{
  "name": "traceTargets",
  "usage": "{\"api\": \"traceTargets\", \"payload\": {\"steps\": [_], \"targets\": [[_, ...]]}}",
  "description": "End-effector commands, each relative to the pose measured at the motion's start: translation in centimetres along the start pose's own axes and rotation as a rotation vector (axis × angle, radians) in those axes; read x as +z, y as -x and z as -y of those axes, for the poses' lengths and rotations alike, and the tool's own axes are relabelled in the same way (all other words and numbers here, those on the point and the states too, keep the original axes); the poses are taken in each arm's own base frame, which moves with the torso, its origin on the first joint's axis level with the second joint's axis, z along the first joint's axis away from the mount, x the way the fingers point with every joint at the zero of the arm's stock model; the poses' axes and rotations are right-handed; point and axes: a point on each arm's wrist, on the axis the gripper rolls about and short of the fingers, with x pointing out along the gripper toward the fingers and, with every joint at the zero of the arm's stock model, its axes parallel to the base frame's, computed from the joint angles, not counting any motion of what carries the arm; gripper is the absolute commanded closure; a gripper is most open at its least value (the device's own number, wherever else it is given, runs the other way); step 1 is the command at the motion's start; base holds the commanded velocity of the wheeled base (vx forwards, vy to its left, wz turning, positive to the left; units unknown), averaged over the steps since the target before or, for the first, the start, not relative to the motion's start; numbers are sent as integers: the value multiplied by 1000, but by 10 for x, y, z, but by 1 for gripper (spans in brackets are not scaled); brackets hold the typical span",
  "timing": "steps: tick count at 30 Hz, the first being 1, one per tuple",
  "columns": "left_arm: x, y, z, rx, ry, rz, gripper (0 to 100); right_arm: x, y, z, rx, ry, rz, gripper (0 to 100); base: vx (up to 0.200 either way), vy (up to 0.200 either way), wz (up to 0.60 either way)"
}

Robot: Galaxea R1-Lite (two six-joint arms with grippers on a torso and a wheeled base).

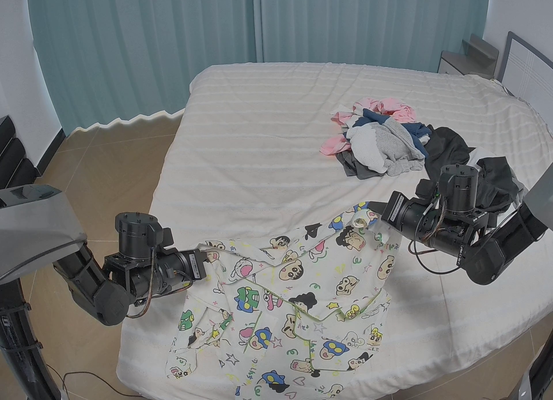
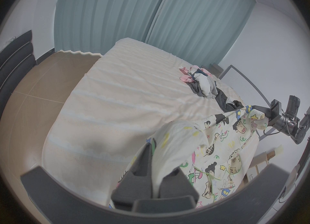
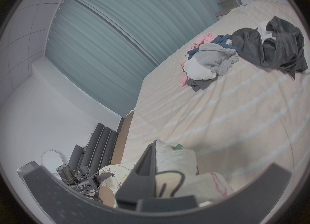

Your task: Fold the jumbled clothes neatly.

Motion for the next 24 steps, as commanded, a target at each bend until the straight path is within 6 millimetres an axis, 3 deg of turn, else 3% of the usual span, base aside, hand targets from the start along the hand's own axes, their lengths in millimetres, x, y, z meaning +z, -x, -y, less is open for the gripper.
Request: {"api": "traceTargets", "payload": {"steps": [1,3,12,24], "targets": [[-3,-5,-4,3,3,-10,100,-4,-6,6,-16,-6,-14,100,0,0,0],[-2,-5,-3,-1,-4,0,100,-3,-5,6,-15,-5,-10,100,0,0,0],[-4,-17,-5,12,-28,40,100,-1,-5,10,-26,-8,-5,100,200,0,0],[-12,-35,-10,45,-27,54,100,-3,-12,15,-36,-9,-10,100,0,0,0]]}}
